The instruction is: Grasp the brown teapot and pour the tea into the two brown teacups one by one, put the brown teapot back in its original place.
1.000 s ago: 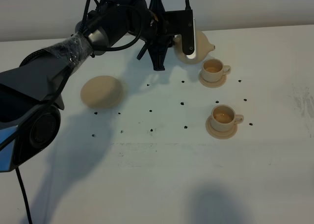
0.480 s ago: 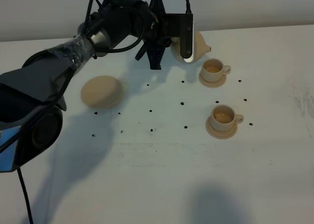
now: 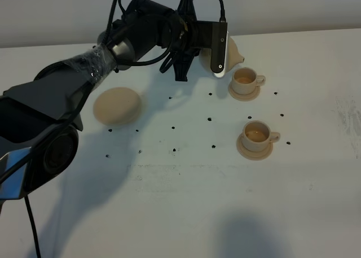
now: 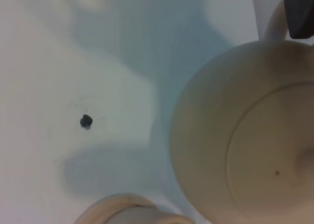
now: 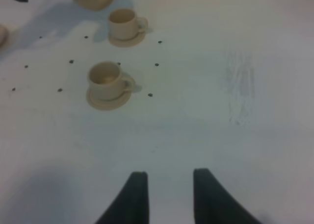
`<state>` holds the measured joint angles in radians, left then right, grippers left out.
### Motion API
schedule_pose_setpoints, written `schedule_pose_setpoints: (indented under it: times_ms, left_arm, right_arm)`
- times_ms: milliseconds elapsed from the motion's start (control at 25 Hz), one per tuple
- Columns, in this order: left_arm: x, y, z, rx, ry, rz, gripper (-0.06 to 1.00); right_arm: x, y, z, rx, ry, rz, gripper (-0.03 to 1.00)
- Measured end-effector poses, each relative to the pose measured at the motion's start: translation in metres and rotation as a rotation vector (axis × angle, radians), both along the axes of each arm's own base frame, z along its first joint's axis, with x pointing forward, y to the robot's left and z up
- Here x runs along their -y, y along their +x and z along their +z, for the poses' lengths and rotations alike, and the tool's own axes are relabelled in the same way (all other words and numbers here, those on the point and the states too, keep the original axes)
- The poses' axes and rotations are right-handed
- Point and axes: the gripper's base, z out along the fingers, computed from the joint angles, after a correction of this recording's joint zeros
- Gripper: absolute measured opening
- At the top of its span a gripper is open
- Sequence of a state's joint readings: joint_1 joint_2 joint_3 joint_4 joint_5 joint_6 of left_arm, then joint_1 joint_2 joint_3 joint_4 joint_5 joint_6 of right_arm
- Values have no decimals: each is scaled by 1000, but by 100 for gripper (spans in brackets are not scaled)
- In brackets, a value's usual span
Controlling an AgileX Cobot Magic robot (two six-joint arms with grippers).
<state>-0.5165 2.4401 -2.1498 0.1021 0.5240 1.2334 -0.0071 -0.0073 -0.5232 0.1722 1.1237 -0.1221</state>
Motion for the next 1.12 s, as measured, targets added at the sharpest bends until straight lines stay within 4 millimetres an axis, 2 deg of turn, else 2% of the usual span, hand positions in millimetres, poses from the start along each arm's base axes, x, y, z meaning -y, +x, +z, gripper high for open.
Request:
schedule_pose_setpoints:
  times_ms: [400, 760, 1120]
  left_arm:
    - [2, 1, 2, 48, 20, -19, 9]
    - [12, -3, 4, 71, 22, -45, 9]
    - [12, -2, 4, 110, 84, -73, 9]
  right_arm:
    - [0, 0, 0, 0, 0, 0, 22]
    - [0, 0, 0, 0, 0, 0, 22]
    - [0, 0, 0, 0, 1, 0, 22]
